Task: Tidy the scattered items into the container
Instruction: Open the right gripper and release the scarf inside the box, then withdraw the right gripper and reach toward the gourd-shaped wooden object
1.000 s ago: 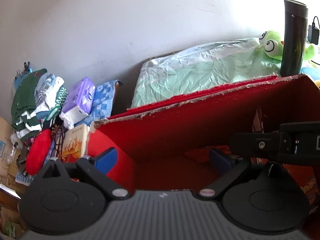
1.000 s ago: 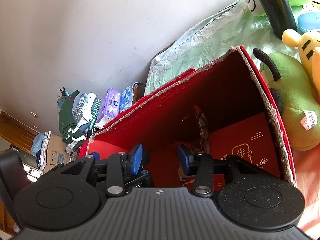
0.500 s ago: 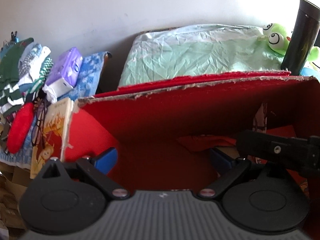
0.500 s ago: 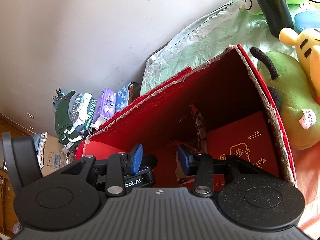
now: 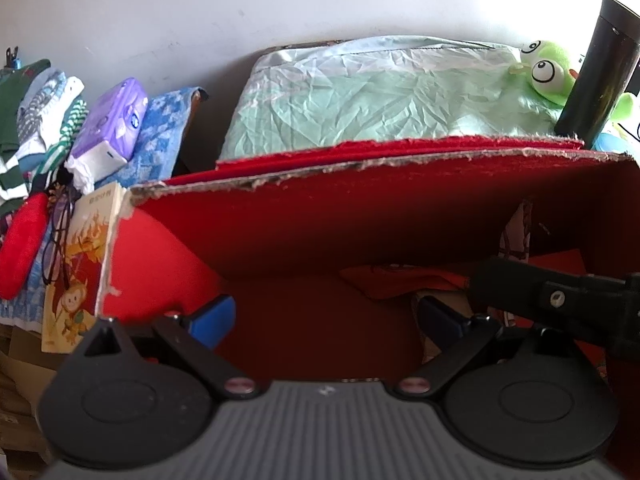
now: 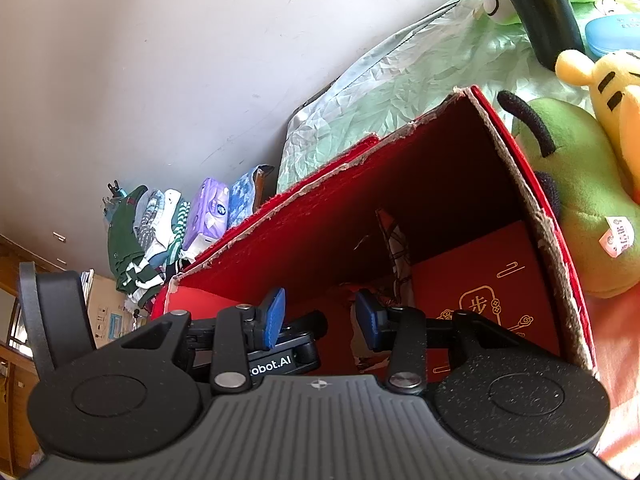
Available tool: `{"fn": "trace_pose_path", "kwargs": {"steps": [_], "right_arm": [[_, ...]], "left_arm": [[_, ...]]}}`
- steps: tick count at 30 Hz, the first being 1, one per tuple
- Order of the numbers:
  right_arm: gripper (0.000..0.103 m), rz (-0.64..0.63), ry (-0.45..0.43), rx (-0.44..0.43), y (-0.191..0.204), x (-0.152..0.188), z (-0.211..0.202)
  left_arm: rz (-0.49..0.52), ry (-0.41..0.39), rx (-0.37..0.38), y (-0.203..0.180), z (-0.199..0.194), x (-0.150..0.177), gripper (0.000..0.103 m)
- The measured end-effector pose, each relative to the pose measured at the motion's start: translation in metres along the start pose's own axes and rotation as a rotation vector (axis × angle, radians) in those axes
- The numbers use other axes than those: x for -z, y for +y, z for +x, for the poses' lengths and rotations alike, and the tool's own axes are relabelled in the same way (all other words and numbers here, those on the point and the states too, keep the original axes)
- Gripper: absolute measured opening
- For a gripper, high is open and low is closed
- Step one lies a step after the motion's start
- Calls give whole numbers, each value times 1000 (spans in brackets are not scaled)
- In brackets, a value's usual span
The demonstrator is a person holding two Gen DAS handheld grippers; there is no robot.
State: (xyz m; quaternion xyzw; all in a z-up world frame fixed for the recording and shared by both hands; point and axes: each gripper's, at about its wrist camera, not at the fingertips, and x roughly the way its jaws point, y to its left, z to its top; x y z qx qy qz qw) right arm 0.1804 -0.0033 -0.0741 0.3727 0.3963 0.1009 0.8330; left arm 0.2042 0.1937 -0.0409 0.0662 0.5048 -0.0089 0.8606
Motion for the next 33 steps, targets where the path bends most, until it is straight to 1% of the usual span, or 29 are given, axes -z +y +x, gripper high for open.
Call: {"fn": "trace_pose_path", "kwargs": {"steps": [17, 25, 28, 31, 33], "right_arm": [[43, 6, 1, 10, -2, -4, 4], [42, 5, -2, 29, -2, -7, 8], [42, -12, -15, 38, 0, -6, 6], [42, -49, -64, 45, 4, -2, -6], [42, -50, -82, 36, 4, -1, -17]], "left_arm": [[-1, -18, -26, -1, -1, 2, 98], [-8, -29, -42, 0, -3, 2, 98], [-10, -73, -25, 1, -10, 4, 97], [9, -155, -25, -1, -28, 11, 97], [-2, -208, -31, -1, -45, 16, 98]]}}
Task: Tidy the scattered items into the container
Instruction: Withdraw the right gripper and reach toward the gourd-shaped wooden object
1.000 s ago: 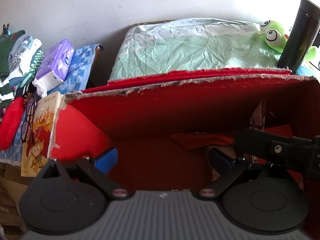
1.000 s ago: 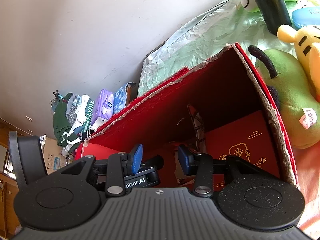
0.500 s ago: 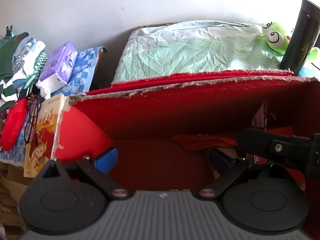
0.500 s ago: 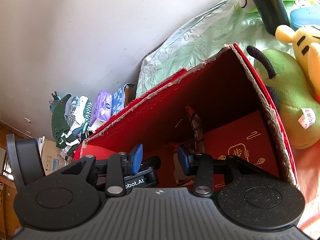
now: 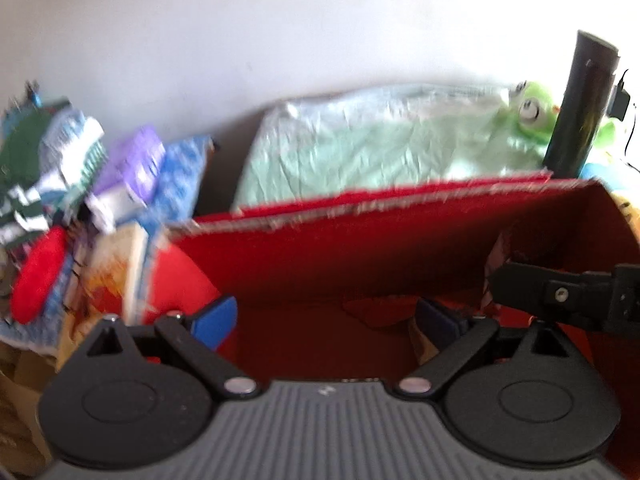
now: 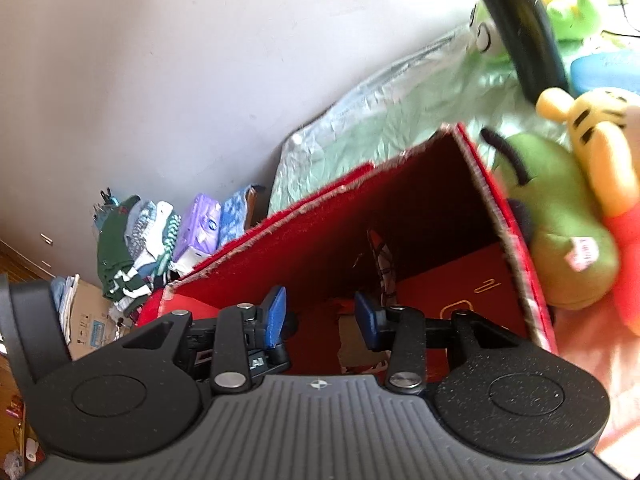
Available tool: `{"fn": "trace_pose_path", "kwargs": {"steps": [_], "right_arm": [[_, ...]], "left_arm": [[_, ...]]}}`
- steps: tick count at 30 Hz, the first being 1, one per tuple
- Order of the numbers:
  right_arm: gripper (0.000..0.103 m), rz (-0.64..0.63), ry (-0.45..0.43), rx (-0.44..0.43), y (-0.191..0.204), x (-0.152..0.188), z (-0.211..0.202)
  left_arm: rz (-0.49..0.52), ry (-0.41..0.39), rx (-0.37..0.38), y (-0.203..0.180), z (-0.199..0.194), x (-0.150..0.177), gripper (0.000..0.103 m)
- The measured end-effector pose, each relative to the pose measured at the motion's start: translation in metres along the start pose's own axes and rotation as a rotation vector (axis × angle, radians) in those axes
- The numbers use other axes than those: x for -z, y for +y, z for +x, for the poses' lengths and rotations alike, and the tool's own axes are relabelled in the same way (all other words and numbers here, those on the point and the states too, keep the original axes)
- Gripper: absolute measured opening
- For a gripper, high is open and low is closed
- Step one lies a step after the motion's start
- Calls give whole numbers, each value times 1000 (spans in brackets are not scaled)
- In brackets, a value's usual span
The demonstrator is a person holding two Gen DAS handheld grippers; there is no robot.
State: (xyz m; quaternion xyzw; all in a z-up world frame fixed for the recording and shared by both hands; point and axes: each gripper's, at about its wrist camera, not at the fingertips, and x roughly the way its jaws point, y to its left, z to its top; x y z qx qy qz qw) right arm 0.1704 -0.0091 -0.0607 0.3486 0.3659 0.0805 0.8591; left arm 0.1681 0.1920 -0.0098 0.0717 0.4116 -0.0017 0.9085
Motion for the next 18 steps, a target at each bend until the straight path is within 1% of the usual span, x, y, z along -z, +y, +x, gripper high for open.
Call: {"fn": "trace_pose_path", "kwargs": {"steps": [2, 5, 7, 14, 16, 18], "right_arm": [[42, -9, -21, -17, 0, -1, -13], [42, -72, -56, -2, 4, 2, -32], [42, -116, -71, -9, 7, 8, -42], [43, -281, -82, -23, 14, 35, -67], [43, -305, -77, -44, 13, 39, -73], [43, -328, -76, -68, 11, 43, -80]], "left_arm": [[-48, -39, 31, 5, -18, 2, 98], [-96, -84, 47, 12, -43, 11, 98], [-112, -101, 65, 13, -55, 19, 98], [-194, -45, 177, 18, -76, 54, 97], [-232, -32, 228, 21, -83, 66, 94], [-258, -30, 273, 23, -90, 80, 93]]}}
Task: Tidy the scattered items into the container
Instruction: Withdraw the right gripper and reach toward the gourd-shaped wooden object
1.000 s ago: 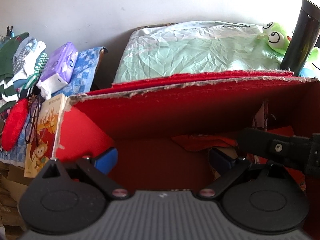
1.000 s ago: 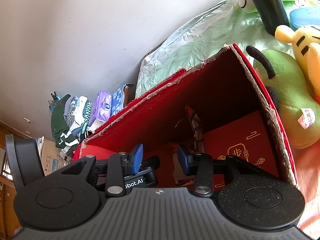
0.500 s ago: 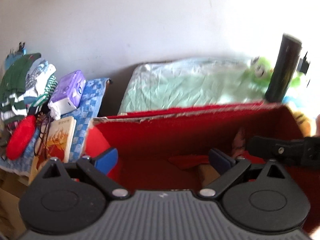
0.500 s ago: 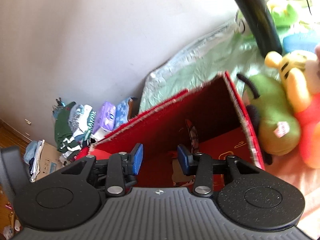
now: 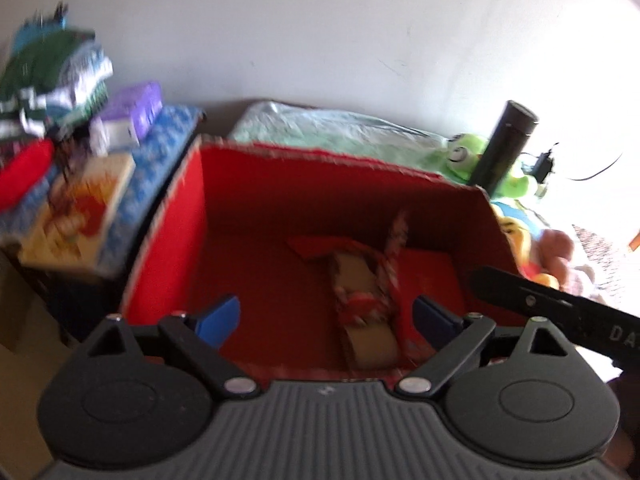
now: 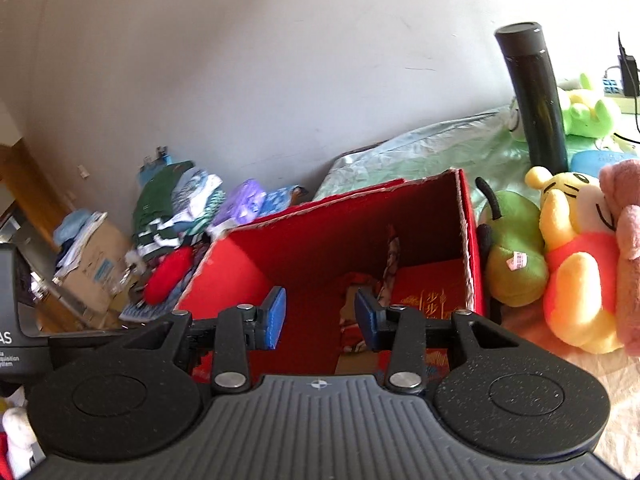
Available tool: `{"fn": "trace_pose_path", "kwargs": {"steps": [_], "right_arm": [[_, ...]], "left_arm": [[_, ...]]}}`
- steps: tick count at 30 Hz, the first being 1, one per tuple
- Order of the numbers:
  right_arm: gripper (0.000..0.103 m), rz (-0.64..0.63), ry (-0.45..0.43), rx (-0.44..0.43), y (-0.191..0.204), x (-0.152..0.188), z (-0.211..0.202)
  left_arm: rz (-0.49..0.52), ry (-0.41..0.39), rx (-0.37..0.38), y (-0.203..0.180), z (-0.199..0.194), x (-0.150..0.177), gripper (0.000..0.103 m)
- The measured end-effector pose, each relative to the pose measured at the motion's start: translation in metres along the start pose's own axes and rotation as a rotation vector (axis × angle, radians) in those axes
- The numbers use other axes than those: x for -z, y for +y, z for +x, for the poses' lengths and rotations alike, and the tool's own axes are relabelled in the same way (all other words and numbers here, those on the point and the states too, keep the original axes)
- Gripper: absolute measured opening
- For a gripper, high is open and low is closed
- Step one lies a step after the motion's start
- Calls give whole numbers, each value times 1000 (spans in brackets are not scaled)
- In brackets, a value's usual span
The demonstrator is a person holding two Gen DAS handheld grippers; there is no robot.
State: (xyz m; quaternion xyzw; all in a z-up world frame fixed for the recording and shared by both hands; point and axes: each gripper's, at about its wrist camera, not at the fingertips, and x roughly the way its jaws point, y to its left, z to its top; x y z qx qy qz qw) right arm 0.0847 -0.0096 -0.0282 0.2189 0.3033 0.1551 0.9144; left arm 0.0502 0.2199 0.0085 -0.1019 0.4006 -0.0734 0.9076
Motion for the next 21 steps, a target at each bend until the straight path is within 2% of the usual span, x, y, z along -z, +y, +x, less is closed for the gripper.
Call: {"fn": "trace_pose_path", "kwargs": {"steps": [3, 8, 10, 11, 14, 18, 21], "right_arm": [[42, -48, -16, -24, 0, 7, -14], [42, -112, -18, -78, -2, 26, -32], [38, -108, 8, -105, -6, 33, -36], [33, -100, 24, -124, -8, 37, -38], [32, -84, 79, -157, -15, 49, -39], [32, -61, 169, -143, -21, 66, -30], [33, -1, 254, -141, -27, 76, -18]], "left_arm": [[57, -58, 1, -8, -22, 22, 93], [140, -71, 34, -22, -55, 53, 93], [145, -62, 71, -25, -64, 65, 94], [139, -45, 105, -25, -67, 72, 94], [143, 32, 180, -32, -63, 91, 99], [130, 166, 205, -40, -42, 111, 99], [110, 222, 205, -41, -27, 120, 99]]}}
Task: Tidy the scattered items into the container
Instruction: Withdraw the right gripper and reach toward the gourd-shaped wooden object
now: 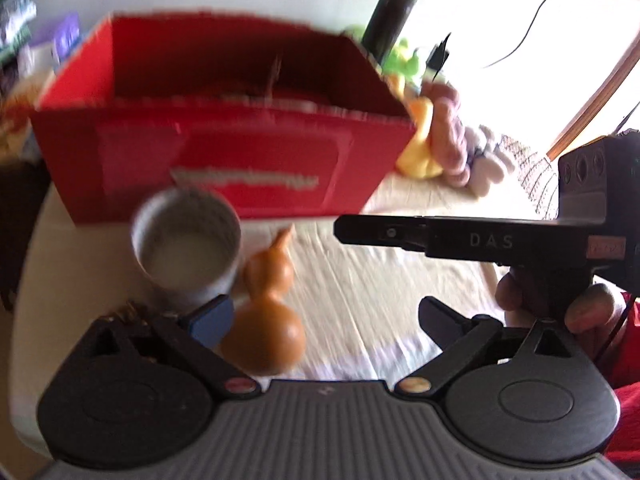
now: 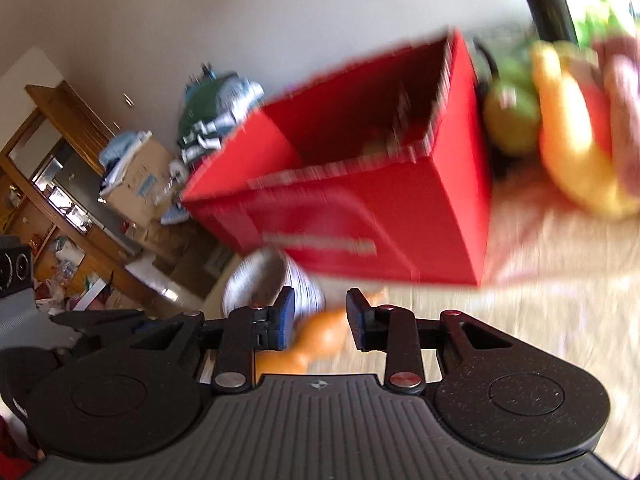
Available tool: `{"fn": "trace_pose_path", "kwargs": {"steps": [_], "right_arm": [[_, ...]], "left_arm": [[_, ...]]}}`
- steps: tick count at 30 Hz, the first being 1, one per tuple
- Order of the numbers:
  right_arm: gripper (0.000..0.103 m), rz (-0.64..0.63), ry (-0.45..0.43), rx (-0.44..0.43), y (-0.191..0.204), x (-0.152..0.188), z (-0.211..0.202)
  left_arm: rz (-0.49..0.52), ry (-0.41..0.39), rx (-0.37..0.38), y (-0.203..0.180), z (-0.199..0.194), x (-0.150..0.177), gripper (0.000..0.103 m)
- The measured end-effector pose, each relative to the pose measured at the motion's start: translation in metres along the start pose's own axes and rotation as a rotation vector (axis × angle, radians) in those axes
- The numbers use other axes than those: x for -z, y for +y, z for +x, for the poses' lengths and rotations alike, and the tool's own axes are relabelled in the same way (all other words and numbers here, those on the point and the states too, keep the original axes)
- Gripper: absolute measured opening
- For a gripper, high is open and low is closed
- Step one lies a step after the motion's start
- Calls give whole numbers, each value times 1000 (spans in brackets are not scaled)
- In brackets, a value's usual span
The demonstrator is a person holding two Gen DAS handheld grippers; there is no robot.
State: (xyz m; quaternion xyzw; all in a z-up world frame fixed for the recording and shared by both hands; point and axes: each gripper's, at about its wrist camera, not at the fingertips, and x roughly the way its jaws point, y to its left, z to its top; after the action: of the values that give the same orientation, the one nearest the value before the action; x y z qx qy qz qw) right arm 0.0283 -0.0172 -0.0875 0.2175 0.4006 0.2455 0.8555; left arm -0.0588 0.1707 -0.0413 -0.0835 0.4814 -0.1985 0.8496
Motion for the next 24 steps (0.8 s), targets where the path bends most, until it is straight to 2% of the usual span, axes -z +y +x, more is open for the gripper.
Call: {"fn": "trace_pose_path", "kwargs": {"steps": [5, 10, 15, 24], "right_arm": [[33, 100, 65, -4, -14, 6, 9], [33, 180, 129, -35, -24, 13, 16], [34, 205, 162, -48, -30, 13, 18], [34, 272, 149, -9, -52, 17, -2]], "left_arm": [[-52, 54, -20, 7, 24, 8, 100], [-65, 60, -28, 8, 38, 9, 100], [-16, 72, 1, -5, 53, 4, 100], [94, 125, 102, -36, 83, -3, 97]]}}
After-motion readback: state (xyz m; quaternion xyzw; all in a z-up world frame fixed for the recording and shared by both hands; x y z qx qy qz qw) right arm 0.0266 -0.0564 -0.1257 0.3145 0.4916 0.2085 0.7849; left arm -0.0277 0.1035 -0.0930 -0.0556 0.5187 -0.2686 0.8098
